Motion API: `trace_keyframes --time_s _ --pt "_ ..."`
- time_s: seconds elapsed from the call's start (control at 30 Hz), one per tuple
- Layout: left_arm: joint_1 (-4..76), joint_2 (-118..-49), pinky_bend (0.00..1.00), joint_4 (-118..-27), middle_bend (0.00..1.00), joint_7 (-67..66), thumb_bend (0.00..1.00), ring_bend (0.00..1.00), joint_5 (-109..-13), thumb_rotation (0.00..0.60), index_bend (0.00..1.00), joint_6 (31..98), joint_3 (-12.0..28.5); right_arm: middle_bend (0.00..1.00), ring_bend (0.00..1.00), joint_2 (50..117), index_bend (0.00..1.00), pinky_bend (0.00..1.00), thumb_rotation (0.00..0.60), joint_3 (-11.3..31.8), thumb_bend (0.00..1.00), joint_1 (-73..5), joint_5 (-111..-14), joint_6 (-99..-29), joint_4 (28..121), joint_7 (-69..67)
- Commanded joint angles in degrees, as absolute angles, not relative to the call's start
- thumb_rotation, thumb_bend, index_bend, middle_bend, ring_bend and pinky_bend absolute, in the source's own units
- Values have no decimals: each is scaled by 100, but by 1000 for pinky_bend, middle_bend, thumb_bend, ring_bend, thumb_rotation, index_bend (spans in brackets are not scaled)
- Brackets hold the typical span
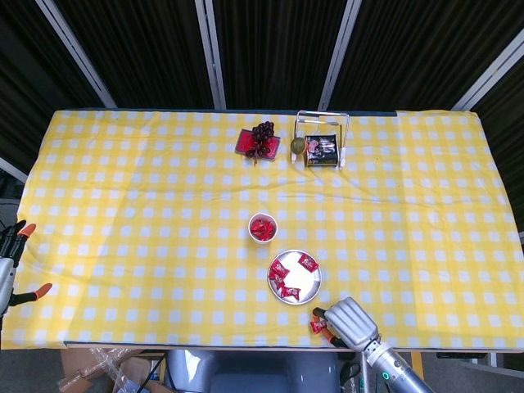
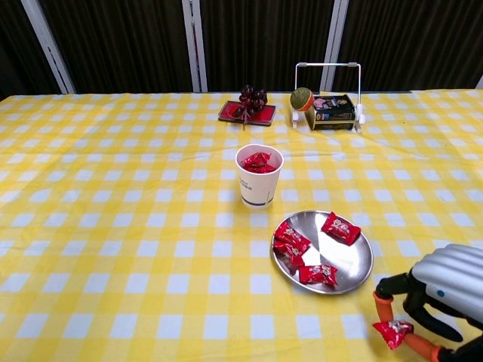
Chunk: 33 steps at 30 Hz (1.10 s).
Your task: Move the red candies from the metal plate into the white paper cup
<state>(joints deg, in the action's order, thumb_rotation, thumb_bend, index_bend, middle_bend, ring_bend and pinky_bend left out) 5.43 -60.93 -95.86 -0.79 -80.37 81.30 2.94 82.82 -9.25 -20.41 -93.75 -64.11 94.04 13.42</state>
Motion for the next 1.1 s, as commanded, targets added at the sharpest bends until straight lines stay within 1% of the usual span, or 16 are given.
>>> trace_keyframes --time_s 0.03,0.17,0.3,0.5,0.63,0.77,0.87,1.1 --pt "547 -6091 0 -9589 0 -75 8 0 -8036 600 0 8122 294 828 932 8081 503 947 600 -721 518 -2089 -9385 -6592 9666 1218" --pt "552 -6091 0 -9593 0 -75 8 0 -8028 600 0 8107 294 828 932 7761 503 947 600 -409 518 -2208 -9314 -6711 10055 1103" --pt "556 -6083 0 -9601 0 -76 8 0 -8037 600 0 8094 286 828 932 7440 503 947 600 3 518 -2398 -9082 -6686 10494 1020" --pt "565 -6072 0 -9615 0 -82 8 0 -8049 600 0 8070 275 828 932 7310 503 947 600 615 518 -2765 -8553 -6422 10790 1026" --pt "573 -6068 0 -9607 0 -60 9 0 -8040 600 0 8050 277 828 932 7492 503 947 600 980 519 -3102 -8041 -6078 10678 1114" --pt "585 -6054 0 -9598 0 -32 8 0 -8034 600 0 8020 278 828 932 7792 503 947 600 1217 518 -3420 -7613 -5778 10368 1248" --pt "592 -6045 0 -9588 0 -44 9 0 -8044 600 0 8020 279 828 932 8068 503 947 600 1365 518 -3663 -7290 -5575 10027 1345" --pt "604 -6026 0 -9579 0 32 8 0 -8030 600 0 7995 290 828 932 8606 503 947 600 1558 518 -4067 -6818 -5327 9353 1445"
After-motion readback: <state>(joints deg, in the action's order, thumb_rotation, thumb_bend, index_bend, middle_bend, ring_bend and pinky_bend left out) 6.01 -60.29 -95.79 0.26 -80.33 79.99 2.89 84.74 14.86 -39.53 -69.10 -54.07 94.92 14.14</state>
